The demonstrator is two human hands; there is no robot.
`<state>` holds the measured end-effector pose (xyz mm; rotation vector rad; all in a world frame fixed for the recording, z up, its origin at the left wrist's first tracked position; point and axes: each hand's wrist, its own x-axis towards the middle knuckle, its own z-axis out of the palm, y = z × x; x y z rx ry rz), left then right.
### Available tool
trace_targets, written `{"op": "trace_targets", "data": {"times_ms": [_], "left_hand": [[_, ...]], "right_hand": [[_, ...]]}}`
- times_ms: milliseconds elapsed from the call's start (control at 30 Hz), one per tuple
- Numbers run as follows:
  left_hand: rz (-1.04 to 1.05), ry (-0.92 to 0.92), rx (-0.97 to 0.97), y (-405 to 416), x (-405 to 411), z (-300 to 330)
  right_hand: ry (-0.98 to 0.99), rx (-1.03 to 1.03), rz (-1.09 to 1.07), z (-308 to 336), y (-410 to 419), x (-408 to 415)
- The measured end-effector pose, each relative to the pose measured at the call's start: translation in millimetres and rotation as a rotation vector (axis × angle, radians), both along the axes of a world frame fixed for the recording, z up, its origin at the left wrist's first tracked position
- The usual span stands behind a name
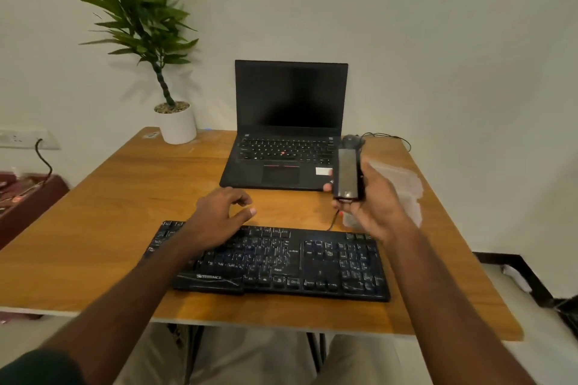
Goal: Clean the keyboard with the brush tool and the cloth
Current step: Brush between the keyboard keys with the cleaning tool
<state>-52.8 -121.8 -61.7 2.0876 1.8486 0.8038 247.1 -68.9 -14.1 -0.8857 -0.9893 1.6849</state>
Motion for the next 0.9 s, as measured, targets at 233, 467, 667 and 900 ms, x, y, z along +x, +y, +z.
{"op": "trace_targets", "data": {"times_ms": [233, 467, 667, 900], "left_hand": [[0.130, -0.035, -0.099, -31.8, -74.4, -8.4], [0.220, -0.417, -0.076, -75.7, -116.8, -45.7], [0.190, -0.289, -0.068, -66.7, -115.4, -48.9], [0.155, -0.255, -0.045, -68.5, -116.3, -53.0]], "right_hand": [[0.177, -0.179, 0.248, -37.5, -45.1, -89.9], [0.122, -0.183, 0.319, -43.8, -65.1, -142.5], [-0.179, 0.041, 0.168, -50.0, -78.4, -170.1], [-0.296, 0.180, -0.091, -67.5, -104.9, -178.6]]}}
